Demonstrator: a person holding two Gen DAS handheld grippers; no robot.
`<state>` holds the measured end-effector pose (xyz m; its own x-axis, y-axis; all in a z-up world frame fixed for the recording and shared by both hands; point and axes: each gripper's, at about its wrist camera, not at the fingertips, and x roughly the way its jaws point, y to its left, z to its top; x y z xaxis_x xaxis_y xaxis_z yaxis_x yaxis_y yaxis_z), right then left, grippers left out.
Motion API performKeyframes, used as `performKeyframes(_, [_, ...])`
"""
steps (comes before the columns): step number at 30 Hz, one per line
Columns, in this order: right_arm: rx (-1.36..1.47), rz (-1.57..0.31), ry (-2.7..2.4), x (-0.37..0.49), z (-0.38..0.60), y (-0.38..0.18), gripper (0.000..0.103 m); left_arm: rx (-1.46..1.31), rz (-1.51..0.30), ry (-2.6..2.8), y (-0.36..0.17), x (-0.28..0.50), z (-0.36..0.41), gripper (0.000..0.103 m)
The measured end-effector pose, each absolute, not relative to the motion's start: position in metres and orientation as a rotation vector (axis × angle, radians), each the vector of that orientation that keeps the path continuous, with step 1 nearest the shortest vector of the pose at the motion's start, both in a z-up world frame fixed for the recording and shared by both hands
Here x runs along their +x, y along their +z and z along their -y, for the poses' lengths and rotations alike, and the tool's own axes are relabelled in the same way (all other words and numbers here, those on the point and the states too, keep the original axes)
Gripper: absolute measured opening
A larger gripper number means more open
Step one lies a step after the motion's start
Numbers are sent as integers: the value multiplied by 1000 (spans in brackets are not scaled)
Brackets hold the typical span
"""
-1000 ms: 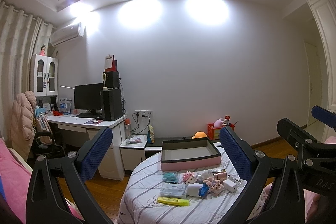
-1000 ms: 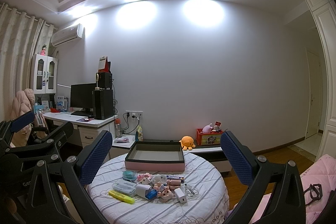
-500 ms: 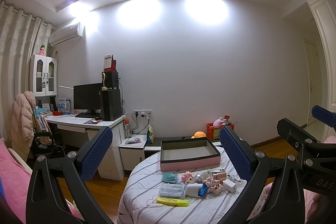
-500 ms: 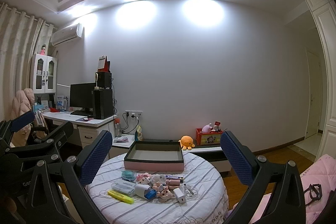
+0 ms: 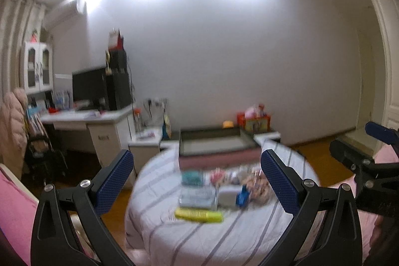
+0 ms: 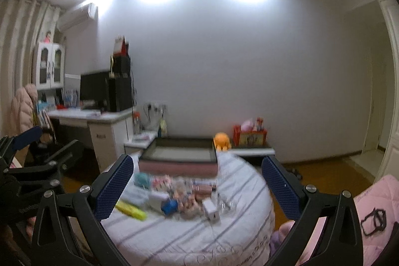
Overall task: Organize rigid objects
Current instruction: 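Lower both tools toward the items on the bed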
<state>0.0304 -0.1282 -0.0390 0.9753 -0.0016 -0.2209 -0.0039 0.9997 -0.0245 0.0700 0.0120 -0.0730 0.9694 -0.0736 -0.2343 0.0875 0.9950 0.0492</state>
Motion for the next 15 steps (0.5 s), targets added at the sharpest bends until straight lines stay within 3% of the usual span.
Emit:
performKeyframes(9, [-3, -450, -31, 107, 158, -131, 103, 20, -550, -64, -177, 158, -23, 103])
performKeyframes(15, [4, -570, -52, 146, 173, -172, 103, 40, -654, -57, -211, 206, -22, 103])
